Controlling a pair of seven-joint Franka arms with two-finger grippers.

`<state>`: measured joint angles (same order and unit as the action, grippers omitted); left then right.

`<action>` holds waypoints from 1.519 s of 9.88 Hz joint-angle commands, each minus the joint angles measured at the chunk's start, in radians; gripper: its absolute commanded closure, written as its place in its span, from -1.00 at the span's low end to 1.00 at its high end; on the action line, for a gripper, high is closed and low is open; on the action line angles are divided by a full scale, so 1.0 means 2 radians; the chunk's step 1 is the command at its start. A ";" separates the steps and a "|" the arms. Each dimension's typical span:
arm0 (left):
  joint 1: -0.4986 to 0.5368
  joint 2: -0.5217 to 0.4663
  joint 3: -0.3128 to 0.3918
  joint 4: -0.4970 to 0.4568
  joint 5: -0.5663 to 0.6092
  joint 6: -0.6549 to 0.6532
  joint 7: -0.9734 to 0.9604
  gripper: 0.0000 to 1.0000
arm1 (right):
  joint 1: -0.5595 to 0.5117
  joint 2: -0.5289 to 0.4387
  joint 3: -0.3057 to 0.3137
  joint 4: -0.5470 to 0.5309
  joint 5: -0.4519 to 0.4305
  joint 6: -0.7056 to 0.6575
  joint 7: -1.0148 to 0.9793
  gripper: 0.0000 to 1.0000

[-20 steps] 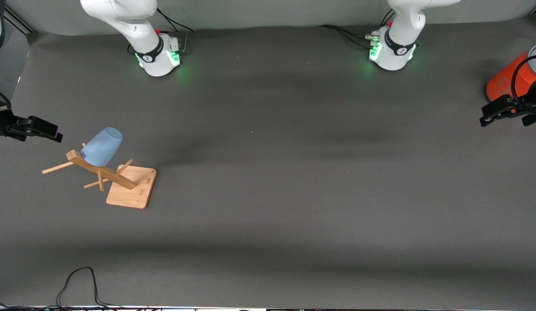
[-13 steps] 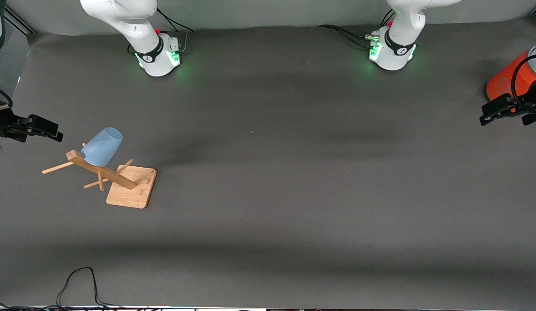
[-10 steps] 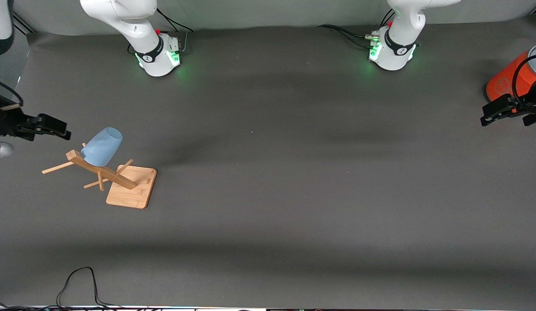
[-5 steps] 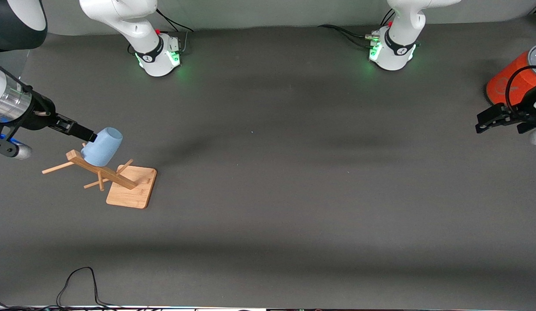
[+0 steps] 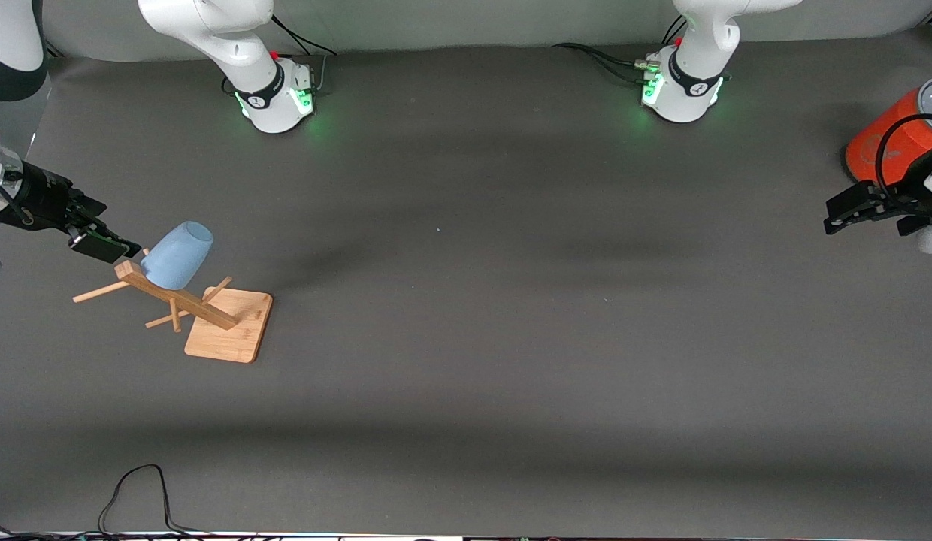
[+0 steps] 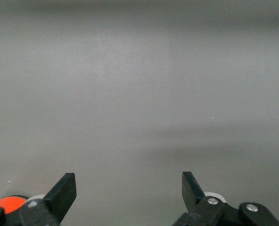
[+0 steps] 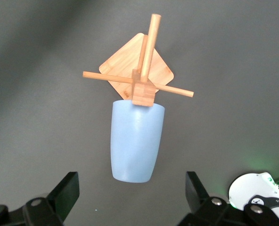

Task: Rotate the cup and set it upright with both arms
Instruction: 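Grasp the blue cup with the right gripper and pull it off the peg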

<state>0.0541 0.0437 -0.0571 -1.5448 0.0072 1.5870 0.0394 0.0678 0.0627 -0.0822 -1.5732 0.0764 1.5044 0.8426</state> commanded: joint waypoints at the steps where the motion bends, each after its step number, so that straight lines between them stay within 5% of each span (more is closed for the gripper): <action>1: -0.005 0.003 0.002 0.010 0.004 0.000 0.006 -1.00 | 0.002 -0.020 -0.005 -0.019 0.031 0.006 0.044 -1.00; 7: -0.004 0.004 0.002 0.009 0.003 0.001 0.006 -1.00 | 0.006 -0.041 -0.006 -0.161 0.025 0.142 0.053 -1.00; 12: -0.004 0.004 0.002 0.009 0.003 0.001 0.006 -1.00 | 0.005 -0.034 -0.006 -0.200 0.025 0.196 0.048 -1.00; 14: -0.004 0.004 0.003 0.009 0.003 0.001 0.006 -1.00 | 0.006 -0.034 -0.006 -0.200 0.024 0.196 0.047 -0.44; 15: -0.004 0.004 0.002 0.009 0.003 0.001 0.006 -1.00 | 0.005 -0.034 -0.006 -0.199 0.024 0.195 0.045 -0.32</action>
<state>0.0541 0.0452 -0.0570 -1.5445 0.0071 1.5870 0.0398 0.0694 0.0267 -0.0862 -1.9453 0.1181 1.8802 0.9305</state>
